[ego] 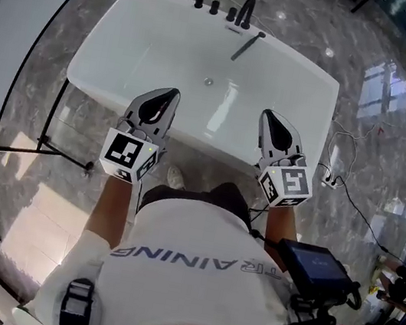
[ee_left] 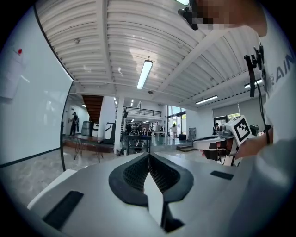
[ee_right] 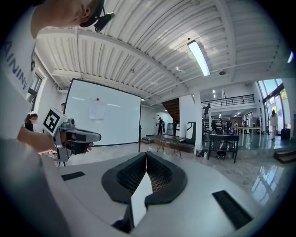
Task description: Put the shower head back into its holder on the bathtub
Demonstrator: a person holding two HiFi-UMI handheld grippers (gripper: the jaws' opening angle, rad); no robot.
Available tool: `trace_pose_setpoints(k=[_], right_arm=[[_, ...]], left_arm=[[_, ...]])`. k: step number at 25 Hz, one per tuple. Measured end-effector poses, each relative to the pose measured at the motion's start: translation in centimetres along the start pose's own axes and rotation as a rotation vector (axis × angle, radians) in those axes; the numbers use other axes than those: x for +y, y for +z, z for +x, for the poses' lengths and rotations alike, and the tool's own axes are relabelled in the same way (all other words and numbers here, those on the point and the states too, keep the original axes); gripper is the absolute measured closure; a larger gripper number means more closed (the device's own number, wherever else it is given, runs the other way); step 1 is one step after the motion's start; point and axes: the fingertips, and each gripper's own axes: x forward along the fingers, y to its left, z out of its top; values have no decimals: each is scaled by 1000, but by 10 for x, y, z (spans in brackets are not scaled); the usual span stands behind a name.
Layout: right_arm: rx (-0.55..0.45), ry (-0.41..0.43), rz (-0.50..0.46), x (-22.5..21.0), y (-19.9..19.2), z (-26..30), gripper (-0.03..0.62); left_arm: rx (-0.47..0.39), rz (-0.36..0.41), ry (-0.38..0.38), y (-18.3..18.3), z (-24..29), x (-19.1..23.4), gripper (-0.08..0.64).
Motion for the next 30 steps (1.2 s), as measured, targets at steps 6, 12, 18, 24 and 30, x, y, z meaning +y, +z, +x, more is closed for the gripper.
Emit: trace_pose_setpoints(k=[6, 12, 18, 24, 30], right_arm=[[19, -108, 3, -29, -1, 1, 580], [14, -190, 33, -75, -5, -14, 580], [-9, -206, 48, -128, -10, -18, 580], [-18, -151, 82, -187, -24, -2, 580], [15, -72, 42, -196, -46, 48, 580]], left_arm=[[6, -17, -117, 1, 46, -2, 543], [5, 4, -203, 12, 94, -30, 543], [17, 14, -231, 19, 144, -59, 543], [47, -9, -183, 25, 196, -72, 543], [84, -2, -124, 8, 217, -51, 543]])
